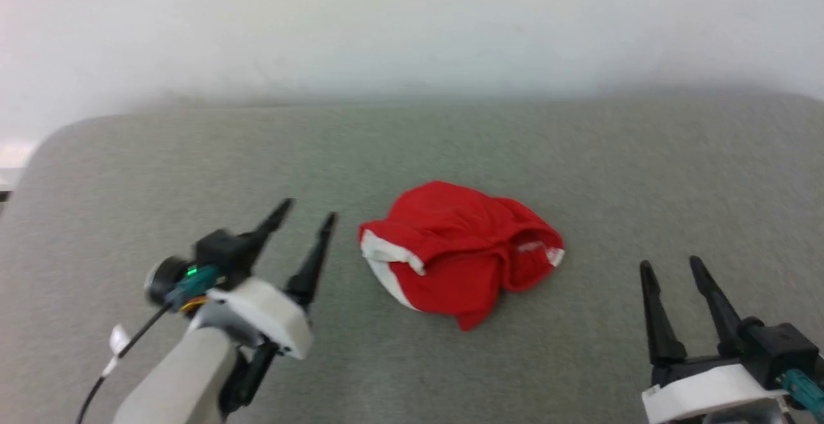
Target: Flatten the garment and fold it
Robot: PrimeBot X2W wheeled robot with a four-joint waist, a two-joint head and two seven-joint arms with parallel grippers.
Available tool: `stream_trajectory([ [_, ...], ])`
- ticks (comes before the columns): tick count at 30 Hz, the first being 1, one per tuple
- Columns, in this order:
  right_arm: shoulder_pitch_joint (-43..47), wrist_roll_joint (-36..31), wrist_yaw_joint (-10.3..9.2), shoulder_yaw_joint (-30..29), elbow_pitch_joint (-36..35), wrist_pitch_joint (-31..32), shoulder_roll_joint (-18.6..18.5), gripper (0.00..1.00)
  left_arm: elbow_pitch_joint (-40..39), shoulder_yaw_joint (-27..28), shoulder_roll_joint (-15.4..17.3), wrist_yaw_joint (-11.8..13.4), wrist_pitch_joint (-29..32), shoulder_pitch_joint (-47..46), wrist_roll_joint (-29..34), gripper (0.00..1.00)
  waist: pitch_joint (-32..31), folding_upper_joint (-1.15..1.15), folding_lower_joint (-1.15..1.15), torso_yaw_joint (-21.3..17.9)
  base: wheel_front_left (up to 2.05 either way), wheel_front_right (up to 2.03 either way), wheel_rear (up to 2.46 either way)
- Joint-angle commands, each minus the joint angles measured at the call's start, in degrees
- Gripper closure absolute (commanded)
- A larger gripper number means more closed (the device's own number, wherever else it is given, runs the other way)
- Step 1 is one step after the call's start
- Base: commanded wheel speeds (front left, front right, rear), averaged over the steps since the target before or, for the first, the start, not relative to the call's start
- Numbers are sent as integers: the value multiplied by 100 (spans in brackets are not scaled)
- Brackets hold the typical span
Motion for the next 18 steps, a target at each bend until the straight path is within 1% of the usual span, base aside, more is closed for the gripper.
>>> stream_trajectory([
  [1,82,-35,-11,-74,-13,-27,13,0,-196,167,89,184,-35,258,-16,0,-591,0,1,677,0,0,0],
  [3,156,-25,-11,-151,-31,-27,13,0,-524,411,140,434,-41,614,39,0,-648,0,1,775,0,0,0],
  [5,223,-10,-11,-181,-43,-27,13,0,-900,687,113,675,-43,1057,126,0,-688,0,1,822,0,0,0],
  [9,334,-2,-11,-158,-32,-27,13,0,-1668,1190,-134,1091,-44,1929,398,0,-727,0,1,891,0,0,0],
  [11,374,-11,-11,-141,-32,-27,13,0,-1980,1401,-332,1213,-44,2284,537,0,-736,0,1,916,0,0,0],
  [13,413,-8,-11,-142,-31,-27,13,0,-2194,1531,-518,1223,-45,2590,637,0,-745,0,1,951,0,0,0],
  [15,440,5,-11,-127,-19,-27,13,0,-2282,1570,-611,1190,-45,2824,774,0,-743,0,1,987,0,0,0],
  [18,445,11,-11,-57,55,-27,13,0,-2265,1476,-682,991,-45,2994,900,0,-717,0,1,1034,0,0,0],
])
